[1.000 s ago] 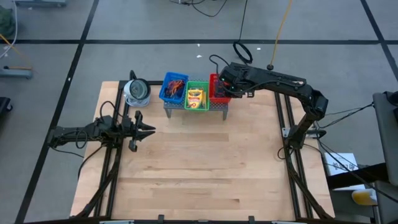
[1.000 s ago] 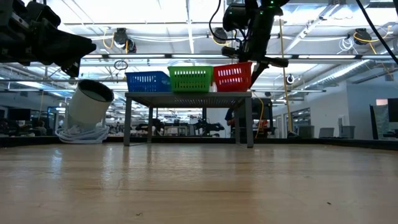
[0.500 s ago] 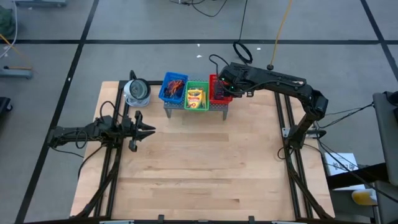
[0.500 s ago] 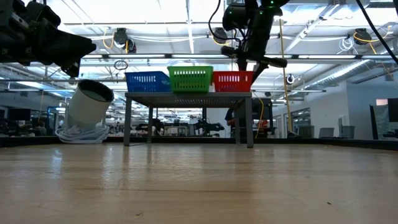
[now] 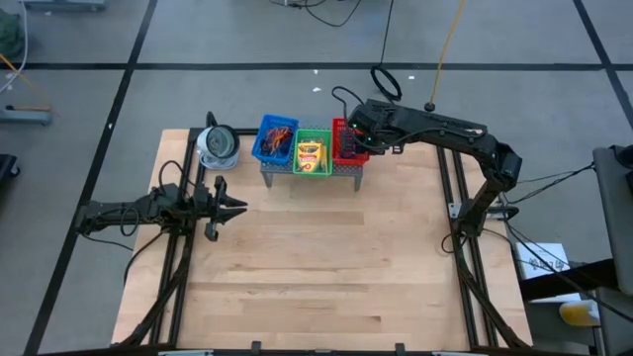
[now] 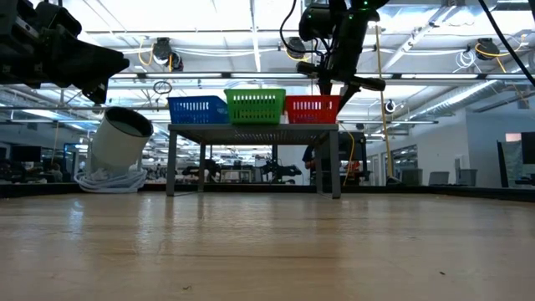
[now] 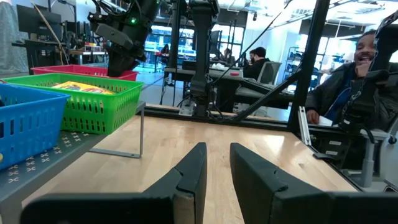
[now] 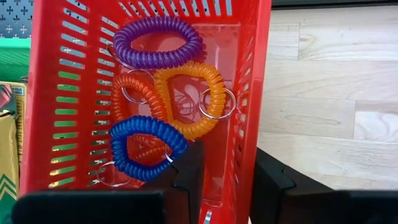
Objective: Pick & Place Office Desk Supplies
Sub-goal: Put the red bin on the shelf, then return to Home Position
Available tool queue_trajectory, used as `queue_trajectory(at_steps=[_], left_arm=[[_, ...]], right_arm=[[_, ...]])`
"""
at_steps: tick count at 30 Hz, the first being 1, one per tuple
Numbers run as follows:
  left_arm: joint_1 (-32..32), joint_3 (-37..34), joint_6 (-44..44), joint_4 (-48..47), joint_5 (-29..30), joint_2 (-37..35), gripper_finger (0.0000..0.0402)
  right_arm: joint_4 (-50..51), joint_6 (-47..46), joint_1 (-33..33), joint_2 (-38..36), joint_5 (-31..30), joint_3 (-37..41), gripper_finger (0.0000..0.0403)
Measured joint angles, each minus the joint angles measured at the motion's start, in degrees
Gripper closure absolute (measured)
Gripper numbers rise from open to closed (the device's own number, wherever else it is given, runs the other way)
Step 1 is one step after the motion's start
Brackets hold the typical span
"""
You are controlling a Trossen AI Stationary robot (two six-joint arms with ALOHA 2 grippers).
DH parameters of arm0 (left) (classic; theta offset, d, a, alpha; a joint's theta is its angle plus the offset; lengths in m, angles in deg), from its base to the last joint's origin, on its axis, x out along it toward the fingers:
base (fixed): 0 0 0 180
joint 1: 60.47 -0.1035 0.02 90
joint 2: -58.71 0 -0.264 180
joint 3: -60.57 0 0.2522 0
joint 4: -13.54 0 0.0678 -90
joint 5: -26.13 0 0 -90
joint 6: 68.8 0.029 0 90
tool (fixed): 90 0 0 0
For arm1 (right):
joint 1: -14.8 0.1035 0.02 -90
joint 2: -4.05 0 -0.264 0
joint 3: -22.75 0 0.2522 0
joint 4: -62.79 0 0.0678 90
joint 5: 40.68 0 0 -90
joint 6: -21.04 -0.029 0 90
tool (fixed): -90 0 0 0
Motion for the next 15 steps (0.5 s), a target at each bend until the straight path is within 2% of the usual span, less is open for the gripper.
queue_trajectory(at_steps=[15], left_arm=[[0.01, 0.00, 0.00, -0.01, -0.02, 0.00, 0.0323]], right_arm=[[2.33, 0.24, 0.00, -1.48, -1.66, 0.02, 0.0316]])
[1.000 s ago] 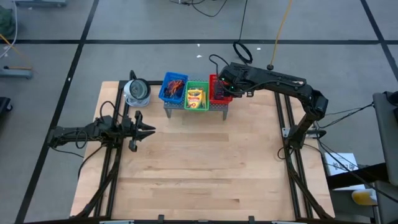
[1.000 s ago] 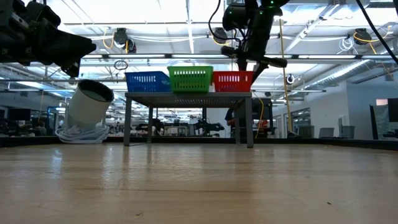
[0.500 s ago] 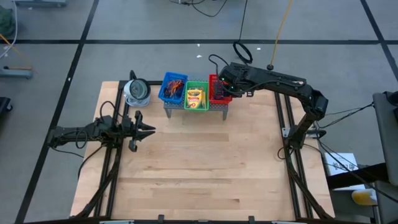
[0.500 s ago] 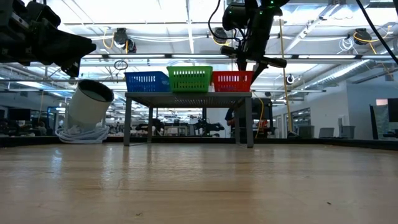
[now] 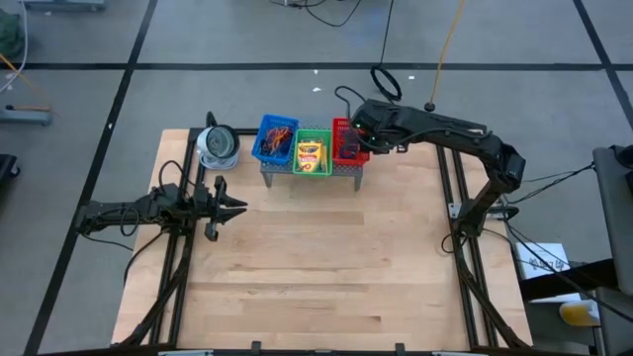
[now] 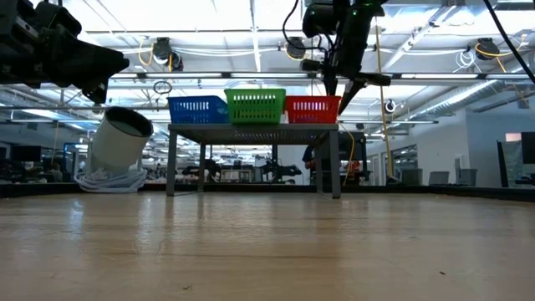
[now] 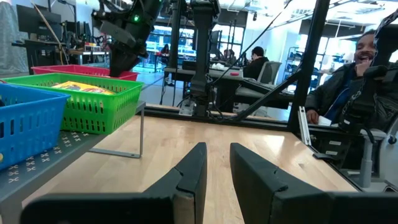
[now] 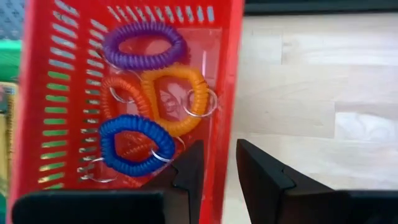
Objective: Pick & Place Office Desk Supplies
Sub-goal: Return to Home Position
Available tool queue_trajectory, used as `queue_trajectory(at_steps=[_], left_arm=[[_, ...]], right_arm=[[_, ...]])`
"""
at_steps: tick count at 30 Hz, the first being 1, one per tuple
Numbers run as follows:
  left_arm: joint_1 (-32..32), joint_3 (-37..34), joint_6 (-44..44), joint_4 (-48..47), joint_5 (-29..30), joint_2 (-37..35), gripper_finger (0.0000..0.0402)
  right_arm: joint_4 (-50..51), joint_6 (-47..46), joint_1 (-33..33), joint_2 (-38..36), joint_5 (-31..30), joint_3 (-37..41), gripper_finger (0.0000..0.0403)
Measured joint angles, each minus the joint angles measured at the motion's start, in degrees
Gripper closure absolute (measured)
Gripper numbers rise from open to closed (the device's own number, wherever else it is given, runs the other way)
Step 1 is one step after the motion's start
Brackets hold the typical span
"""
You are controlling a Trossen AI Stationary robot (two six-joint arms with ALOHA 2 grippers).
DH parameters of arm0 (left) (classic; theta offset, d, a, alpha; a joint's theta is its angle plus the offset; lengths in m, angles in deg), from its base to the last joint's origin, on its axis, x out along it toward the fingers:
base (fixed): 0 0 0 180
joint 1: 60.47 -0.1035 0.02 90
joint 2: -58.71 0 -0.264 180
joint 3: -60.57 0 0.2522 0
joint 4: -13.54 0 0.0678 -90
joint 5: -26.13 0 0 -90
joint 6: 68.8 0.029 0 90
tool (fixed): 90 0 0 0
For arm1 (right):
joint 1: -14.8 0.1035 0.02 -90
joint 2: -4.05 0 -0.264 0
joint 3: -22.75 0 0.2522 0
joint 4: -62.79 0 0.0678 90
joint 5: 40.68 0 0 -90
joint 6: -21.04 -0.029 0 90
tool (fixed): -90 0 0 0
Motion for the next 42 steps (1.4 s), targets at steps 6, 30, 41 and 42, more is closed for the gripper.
queue_trajectory(at_steps=[6, 30, 41, 42], left_arm=[[0.01, 0.00, 0.00, 0.00, 0.00, -0.01, 0.0323], [0.00, 0.00, 0.00, 0.00, 0.00, 0.01, 0.0323], [0.00, 0.00, 0.00, 0.00, 0.02, 0.00, 0.0323], [0.00, 0.00, 0.00, 0.00, 0.01, 0.01, 0.0323]], right_arm=[[0.04, -0.15, 0.00, -0.69, -1.29, 0.00, 0.0316], [-0.85, 0.11, 0.00, -2.36, -2.83, -0.04, 0.0316], [-2.81, 0.06, 0.07, -6.83, -5.65, -0.04, 0.0316], [-3.60, 0.58, 0.07, -7.48, -5.65, -0.04, 0.0316]])
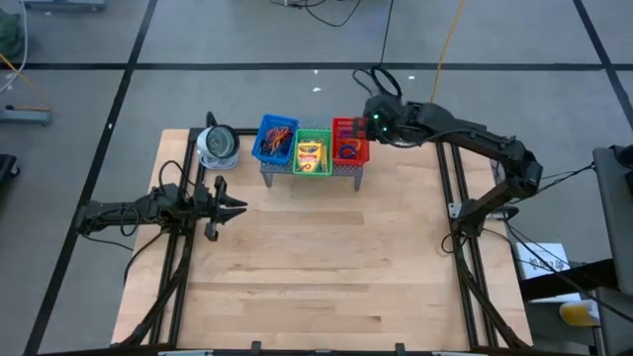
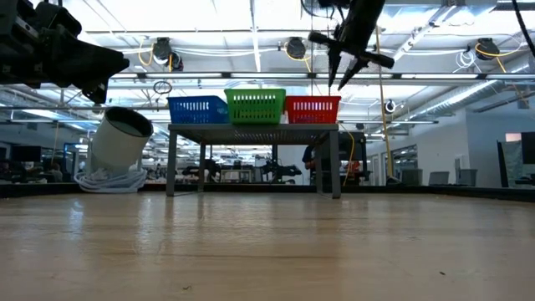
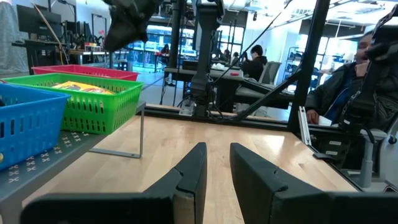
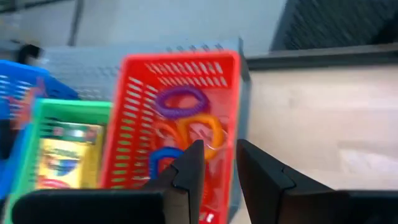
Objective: Pick & Place Office Desk Supplies
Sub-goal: Return to Home Position
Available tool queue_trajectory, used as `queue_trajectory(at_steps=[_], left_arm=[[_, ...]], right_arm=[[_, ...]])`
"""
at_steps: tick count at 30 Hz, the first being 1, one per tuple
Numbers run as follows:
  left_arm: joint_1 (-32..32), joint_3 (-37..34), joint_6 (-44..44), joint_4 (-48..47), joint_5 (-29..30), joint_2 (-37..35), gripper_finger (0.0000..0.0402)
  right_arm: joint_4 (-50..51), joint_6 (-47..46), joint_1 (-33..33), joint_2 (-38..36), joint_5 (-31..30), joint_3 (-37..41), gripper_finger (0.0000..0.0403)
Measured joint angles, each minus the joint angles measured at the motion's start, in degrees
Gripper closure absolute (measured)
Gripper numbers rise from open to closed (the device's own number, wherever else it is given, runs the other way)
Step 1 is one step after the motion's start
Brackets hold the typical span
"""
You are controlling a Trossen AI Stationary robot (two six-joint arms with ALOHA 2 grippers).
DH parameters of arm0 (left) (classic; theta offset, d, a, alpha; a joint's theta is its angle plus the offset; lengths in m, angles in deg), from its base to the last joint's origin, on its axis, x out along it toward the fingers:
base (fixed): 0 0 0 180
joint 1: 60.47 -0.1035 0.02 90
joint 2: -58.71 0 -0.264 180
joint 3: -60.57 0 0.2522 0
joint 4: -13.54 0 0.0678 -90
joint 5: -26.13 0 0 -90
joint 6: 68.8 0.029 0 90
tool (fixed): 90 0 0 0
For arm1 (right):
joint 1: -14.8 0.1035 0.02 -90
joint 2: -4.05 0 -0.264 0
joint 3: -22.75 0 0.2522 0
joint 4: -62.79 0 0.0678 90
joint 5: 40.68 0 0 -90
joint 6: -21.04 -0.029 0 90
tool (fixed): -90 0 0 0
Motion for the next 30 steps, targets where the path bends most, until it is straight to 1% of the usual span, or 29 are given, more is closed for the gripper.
queue_trajectory(at_steps=[4, 8, 11, 15, 17, 19, 22, 26, 30], left_arm=[[-0.01, 0.00, 0.00, 0.00, -0.01, 0.00, 0.0323], [0.01, 0.00, 0.00, 0.02, 0.01, -0.02, 0.0323], [0.01, 0.00, 0.00, 0.00, -0.01, 0.00, 0.0323], [0.01, 0.00, 0.00, 0.00, 0.00, -0.02, 0.0323], [-0.01, 0.00, 0.00, 0.02, 0.00, -0.01, 0.0323], [0.01, 0.00, 0.00, 0.00, -0.01, -0.01, 0.0323], [0.01, 0.00, 0.00, 0.00, 0.00, -0.01, 0.0323], [0.01, 0.00, 0.00, 0.00, -0.01, -0.02, 0.0323], [0.00, 0.00, 0.00, 0.00, 0.01, 0.00, 0.0323]], right_arm=[[-4.63, 6.71, 0.12, -3.41, -0.19, 0.02, 0.0316], [-9.87, 19.32, 2.10, -7.28, -0.20, 0.02, 0.0316], [-12.50, 30.35, 4.90, -10.19, 0.06, 0.02, 0.0316], [-12.45, 42.85, 10.15, -13.85, 0.55, 0.37, 0.0316], [-13.32, 48.34, 13.02, -16.40, 3.68, 2.65, 0.0316], [-16.69, 51.37, 16.08, -19.57, 7.76, 6.69, 0.0316], [-25.39, 54.20, 21.18, -25.44, 11.94, 15.93, 0.0316], [-36.63, 54.61, 27.71, -34.45, 12.33, 29.97, 0.0316], [-39.56, 54.24, 32.02, -43.48, 11.87, 41.46, 0.0316]])
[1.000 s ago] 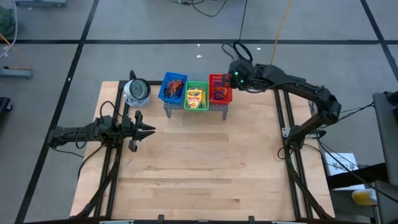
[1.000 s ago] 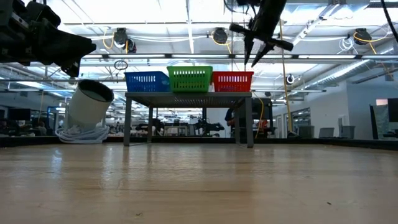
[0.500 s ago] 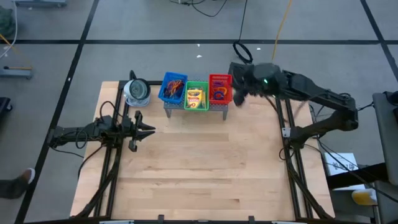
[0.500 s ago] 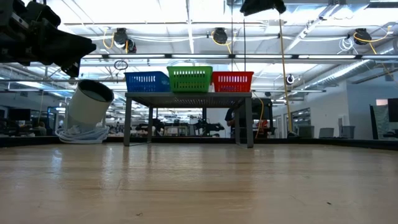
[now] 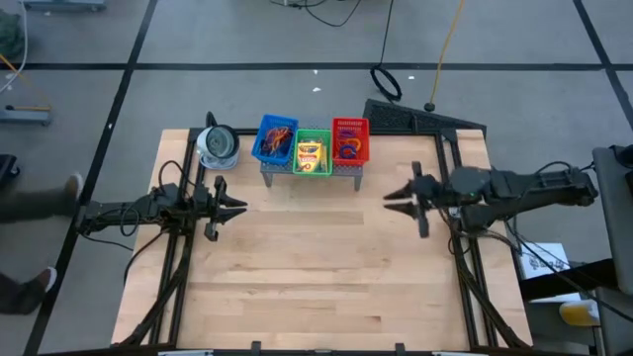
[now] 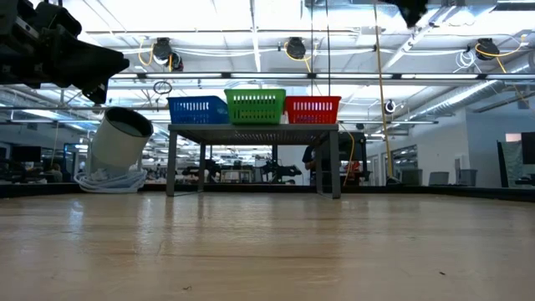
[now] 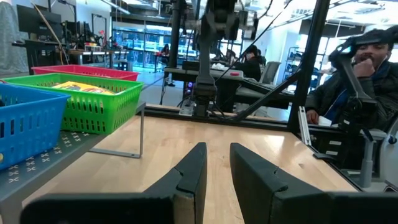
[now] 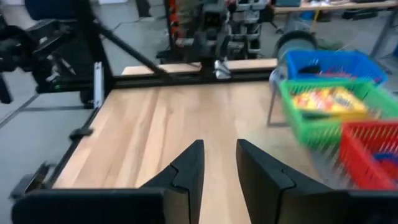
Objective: Pick & Place Office Desk Supplies
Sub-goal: Return to Home Position
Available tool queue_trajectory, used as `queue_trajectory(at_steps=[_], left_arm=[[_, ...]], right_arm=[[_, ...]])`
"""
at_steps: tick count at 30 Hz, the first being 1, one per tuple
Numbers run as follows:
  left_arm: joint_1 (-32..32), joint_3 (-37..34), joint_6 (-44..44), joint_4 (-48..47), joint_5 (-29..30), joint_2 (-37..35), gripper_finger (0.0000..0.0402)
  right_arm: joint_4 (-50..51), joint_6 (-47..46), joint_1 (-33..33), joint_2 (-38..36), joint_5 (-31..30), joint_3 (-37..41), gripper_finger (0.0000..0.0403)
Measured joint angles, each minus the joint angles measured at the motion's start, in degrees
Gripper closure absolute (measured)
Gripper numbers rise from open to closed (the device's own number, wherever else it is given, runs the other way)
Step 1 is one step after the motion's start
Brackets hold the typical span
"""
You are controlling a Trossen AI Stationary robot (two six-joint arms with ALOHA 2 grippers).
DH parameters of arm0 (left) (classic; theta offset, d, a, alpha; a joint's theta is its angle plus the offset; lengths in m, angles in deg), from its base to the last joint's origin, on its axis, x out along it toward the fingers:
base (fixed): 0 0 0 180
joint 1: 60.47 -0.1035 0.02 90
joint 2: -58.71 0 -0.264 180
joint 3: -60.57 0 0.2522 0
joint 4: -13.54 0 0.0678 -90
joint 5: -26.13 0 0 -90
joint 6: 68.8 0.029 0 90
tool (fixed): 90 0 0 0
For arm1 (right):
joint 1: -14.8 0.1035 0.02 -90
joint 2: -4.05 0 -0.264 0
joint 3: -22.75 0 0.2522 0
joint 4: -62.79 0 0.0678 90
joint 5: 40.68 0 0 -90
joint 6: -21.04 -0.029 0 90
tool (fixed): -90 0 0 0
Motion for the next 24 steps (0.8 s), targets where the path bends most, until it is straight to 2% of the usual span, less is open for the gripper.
queue_trajectory(at_steps=[5, 10, 20, 24], left_arm=[[0.00, 0.00, 0.00, 0.00, 0.00, 0.00, 0.0323], [0.02, 0.00, 0.00, 0.02, -0.02, 0.00, 0.0323], [0.01, 0.00, 0.00, 0.02, 0.00, -0.02, 0.0323], [0.00, 0.00, 0.00, 0.02, -0.02, -0.02, 0.0323]], right_arm=[[-1.25, -1.25, 2.15, -11.30, -2.98, 11.02, 0.0316], [-0.92, -0.85, 2.08, -22.14, -3.02, 18.82, 0.0316], [5.92, -0.83, 1.99, -40.64, -3.01, 28.35, 0.0316], [4.06, -0.79, 1.97, -44.20, -4.81, 31.62, 0.0316]])
